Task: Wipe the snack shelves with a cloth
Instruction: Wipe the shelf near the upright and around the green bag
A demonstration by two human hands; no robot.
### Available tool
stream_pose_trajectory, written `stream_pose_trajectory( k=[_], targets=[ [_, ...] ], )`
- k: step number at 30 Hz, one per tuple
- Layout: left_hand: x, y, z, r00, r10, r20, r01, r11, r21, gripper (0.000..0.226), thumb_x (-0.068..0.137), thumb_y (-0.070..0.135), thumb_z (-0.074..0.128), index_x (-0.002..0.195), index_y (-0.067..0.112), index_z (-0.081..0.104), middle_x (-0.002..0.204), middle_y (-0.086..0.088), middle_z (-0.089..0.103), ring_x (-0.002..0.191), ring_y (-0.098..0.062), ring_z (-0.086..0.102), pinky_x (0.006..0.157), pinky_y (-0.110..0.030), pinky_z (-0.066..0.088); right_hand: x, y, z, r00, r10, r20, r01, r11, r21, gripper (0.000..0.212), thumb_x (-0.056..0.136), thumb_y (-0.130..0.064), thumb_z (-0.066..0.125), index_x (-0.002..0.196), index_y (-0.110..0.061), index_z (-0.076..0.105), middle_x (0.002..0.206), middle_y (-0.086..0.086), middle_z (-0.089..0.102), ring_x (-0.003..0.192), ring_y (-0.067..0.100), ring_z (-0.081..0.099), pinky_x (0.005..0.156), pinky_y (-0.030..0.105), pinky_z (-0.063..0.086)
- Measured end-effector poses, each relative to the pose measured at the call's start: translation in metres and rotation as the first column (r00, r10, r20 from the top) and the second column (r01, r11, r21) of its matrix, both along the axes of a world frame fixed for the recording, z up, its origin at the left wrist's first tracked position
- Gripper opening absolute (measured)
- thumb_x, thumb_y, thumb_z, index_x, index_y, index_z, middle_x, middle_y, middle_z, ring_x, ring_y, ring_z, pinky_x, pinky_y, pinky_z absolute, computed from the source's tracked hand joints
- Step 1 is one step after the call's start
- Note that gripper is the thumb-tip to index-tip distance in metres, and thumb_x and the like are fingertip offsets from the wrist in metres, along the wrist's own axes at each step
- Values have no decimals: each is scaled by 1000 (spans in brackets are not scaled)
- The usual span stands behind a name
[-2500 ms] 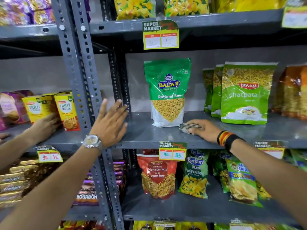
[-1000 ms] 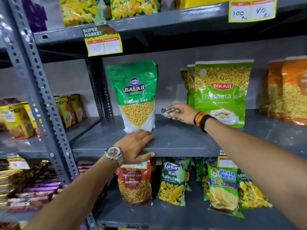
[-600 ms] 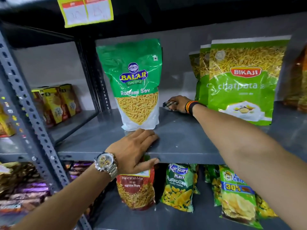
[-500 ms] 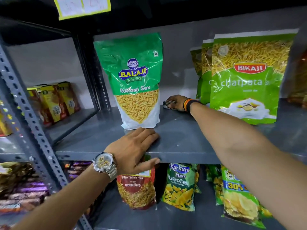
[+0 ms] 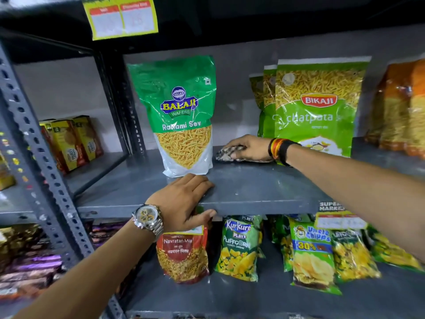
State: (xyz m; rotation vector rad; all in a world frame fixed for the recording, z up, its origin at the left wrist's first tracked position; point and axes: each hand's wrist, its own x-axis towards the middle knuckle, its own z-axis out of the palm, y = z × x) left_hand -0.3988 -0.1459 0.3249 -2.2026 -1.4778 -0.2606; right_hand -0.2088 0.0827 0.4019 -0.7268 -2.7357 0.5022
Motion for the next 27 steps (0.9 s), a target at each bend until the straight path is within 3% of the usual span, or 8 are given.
stream_pose_trajectory(
  k=[2, 5, 7, 13, 16, 18, 23, 27],
  targets=[
    [0, 0, 1, 1000, 0, 0, 0, 1000, 7, 71, 99, 65, 43, 143, 9, 51, 136, -9, 58, 121, -28, 54, 99, -46, 53, -6, 6, 3, 995, -53, -83, 54, 999, 7, 37, 92, -13, 61, 129, -14, 59, 125, 5, 64, 104, 11, 56, 95, 16, 45],
    [-1, -1, -1, 1000, -1, 8, 1, 1000, 20, 71, 100, 65, 44, 144, 10, 51, 136, -8, 57, 120, -27, 55, 98, -46, 54, -28, 11, -7, 991, -121, -53, 122, 992, 18, 37, 91, -2, 58, 127, -6, 60, 124, 13, 64, 105, 19, 60, 69, 2, 45],
    [-2, 0, -3, 1000, -8, 8, 8, 1000, 25, 72, 100, 67, 41, 145, 11, 50, 137, -6, 56, 120, -26, 55, 98, -46, 55, -42, 12, -18, 993, -116, -31, 117, 993, 33, 39, 91, 1, 54, 130, -4, 57, 130, 14, 61, 116, 25, 58, 65, 4, 40],
    [-1, 0, -2, 1000, -19, 5, 19, 999, 26, 70, 100, 66, 42, 144, 13, 50, 136, -6, 57, 119, -25, 55, 99, -43, 54, -12, -29, -28, 998, -34, -62, 30, 997, -68, 38, 94, -10, 57, 132, -13, 56, 129, 5, 63, 108, 9, 56, 96, 17, 44],
    [1, -3, 1, 1000, -15, 0, 15, 1000, 15, 69, 100, 66, 43, 141, 11, 51, 133, -8, 59, 117, -27, 56, 99, -44, 53, 25, -63, -30, 998, 16, -64, -22, 996, -89, 37, 95, -11, 56, 131, -15, 56, 125, 3, 65, 104, 7, 57, 79, -4, 39],
    [3, -5, 3, 1000, -9, 1, 9, 1000, 6, 69, 99, 65, 43, 140, 10, 52, 131, -10, 60, 116, -28, 57, 99, -45, 53, 51, -85, -29, 999, 42, -22, -44, 995, -92, 37, 96, -16, 56, 132, -22, 56, 123, -4, 65, 101, 3, 57, 76, -6, 36],
    [3, -6, 4, 999, -25, 26, 26, 1000, -4, 68, 99, 63, 43, 138, 8, 54, 128, -12, 61, 112, -30, 57, 95, -48, 54, 70, -97, -5, 998, 14, -59, -20, 994, -104, 37, 94, -20, 59, 130, -26, 58, 115, -11, 64, 91, -10, 57, 81, 5, 42],
    [1, -3, 1, 999, -27, 27, 27, 1000, 1, 68, 100, 65, 41, 138, 9, 53, 128, -11, 60, 112, -30, 57, 94, -48, 54, 31, -75, -3, 990, -109, -89, 102, 991, -84, 36, 92, -18, 61, 128, -23, 60, 124, 1, 64, 109, 15, 61, 102, 36, 47]
  ],
)
